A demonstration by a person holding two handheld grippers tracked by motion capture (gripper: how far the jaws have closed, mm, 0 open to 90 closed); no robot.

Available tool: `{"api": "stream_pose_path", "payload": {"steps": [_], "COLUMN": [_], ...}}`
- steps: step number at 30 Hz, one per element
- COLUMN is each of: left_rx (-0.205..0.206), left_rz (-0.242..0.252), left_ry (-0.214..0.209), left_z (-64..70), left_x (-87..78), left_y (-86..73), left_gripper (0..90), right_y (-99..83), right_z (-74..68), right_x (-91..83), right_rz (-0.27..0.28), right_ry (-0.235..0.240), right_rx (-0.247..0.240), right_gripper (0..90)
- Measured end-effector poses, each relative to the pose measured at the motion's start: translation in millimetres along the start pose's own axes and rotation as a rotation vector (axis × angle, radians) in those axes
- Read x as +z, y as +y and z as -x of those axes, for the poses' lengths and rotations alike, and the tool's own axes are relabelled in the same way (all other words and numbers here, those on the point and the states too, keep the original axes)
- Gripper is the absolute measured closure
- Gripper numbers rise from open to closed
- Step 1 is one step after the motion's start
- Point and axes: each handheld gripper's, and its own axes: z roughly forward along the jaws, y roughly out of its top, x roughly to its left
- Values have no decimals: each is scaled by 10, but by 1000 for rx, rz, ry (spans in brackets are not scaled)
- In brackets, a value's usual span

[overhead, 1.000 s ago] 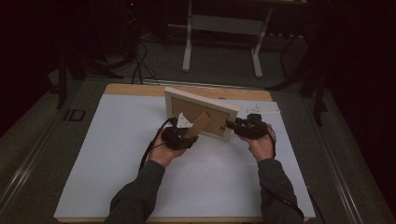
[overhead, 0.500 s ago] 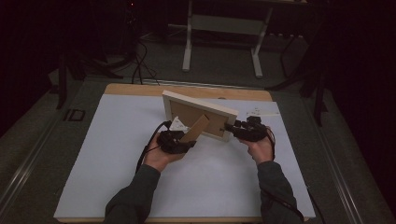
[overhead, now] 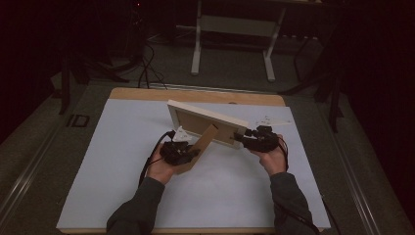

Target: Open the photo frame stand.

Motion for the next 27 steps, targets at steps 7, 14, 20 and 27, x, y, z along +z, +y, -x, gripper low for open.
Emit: {"api": "stream_pose_path", "payload": {"steps": [7, 14, 20, 27], "left_rx": [-10, -20, -25, -16], "left_rz": [5, 3, 2, -6], "left_ry": [-24, -36, -39, -44], "left_z": [11, 11, 33, 53], "left_x": [-16, -11, -11, -10], "left_y": [-72, -124, -163, -199], "left_gripper": [796, 808, 813, 815], "right_y": [-31, -56, -75, -95], "right_z": [-51, -92, -120, -151], "right_x": [-10, -16, -15, -15], "right_rz": [-2, -7, -11, -15], "right_ry": [-3, -7, -8, -12], "right_rx": [-20, -38, -53, -74], "right_gripper": [544, 537, 531, 528]}}
